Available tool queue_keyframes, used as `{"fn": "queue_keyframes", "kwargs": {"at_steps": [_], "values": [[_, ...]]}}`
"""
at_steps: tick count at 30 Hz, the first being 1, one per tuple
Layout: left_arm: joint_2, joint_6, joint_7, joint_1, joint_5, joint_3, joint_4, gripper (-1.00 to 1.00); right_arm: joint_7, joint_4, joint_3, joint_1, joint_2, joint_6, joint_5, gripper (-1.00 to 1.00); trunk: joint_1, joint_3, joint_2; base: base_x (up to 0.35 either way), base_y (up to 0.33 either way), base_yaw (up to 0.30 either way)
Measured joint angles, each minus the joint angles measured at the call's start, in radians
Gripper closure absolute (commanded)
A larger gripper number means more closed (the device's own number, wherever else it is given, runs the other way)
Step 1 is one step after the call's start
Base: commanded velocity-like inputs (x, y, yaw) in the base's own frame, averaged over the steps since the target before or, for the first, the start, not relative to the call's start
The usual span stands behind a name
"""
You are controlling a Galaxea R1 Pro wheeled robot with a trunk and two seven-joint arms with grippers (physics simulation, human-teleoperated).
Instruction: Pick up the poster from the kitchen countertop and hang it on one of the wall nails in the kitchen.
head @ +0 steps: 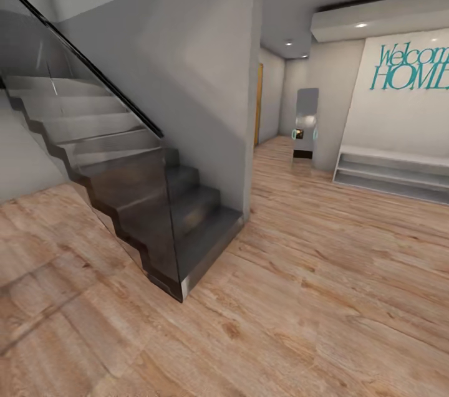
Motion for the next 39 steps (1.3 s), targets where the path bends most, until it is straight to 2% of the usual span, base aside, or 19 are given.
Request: {"fn": "queue_keyframes", "kwargs": {"at_steps": [10, 22, 36, 38, 39], "values": [[0.0, 0.0, 0.0, 0.0, 0.0, 0.0, 0.0, -1.0, -0.001, 0.0, 0.001, 0.0, 0.001, 0.0, 0.001, -1.0, 0.0, 0.0, 0.0, -0.008, -0.012, 0.282], [0.0, 0.0, 0.0, 0.0, 0.0, 0.0, 0.001, -1.0, 0.0, 0.001, 0.001, 0.0, 0.001, 0.0, 0.001, -1.0, 0.0, 0.0, 0.0, -0.093, -0.144, 0.164], [0.0, 0.0, 0.001, 0.0, 0.0, 0.0, 0.001, -1.0, -0.002, 0.002, 0.002, 0.0, 0.003, 0.0, 0.002, -1.0, 0.0, 0.0, 0.0, -0.004, -0.007, 0.284], [0.0, 0.0, 0.001, 0.0, 0.0, 0.001, 0.001, -1.0, -0.014, 0.002, 0.005, 0.0, 0.003, 0.0, 0.002, -1.0, 0.0, 0.0, 0.0, 0.0, 0.0, 0.288], [0.0, 0.0, 0.001, 0.0, 0.0, 0.002, 0.001, -1.0, -0.044, 0.003, 0.006, 0.0, 0.004, 0.0, 0.002, -1.0, 0.0, 0.0, 0.0, 0.0, 0.0, 0.288]]}}
